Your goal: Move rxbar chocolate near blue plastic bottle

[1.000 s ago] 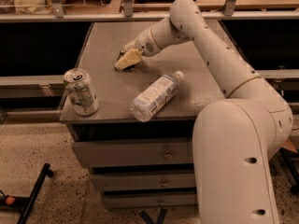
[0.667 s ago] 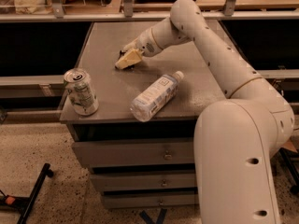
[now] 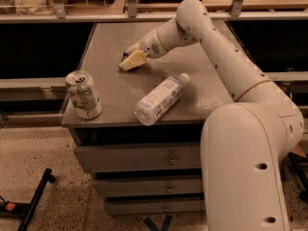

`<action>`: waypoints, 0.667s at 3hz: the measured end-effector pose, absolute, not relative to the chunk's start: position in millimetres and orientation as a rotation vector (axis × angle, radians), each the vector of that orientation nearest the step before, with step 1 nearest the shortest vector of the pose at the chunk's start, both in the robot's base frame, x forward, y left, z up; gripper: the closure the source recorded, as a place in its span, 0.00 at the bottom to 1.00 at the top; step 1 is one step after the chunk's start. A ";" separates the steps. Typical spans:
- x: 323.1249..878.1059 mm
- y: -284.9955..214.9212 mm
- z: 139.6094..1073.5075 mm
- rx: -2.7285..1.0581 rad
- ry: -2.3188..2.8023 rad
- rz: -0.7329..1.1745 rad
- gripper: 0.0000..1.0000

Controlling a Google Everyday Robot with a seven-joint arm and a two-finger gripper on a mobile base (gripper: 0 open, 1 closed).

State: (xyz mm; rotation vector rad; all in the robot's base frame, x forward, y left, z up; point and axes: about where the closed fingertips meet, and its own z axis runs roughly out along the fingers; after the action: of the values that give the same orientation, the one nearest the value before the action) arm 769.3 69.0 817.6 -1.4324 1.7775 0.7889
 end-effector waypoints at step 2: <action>774.2 39.8 879.0 -1.405 1.694 0.709 1.00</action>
Offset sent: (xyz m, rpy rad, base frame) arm 0.0070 -0.0574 0.1073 0.0400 -0.1801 -0.0481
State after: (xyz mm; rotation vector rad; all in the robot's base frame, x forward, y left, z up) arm 774.2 39.8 879.0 -1.4055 1.6942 0.7090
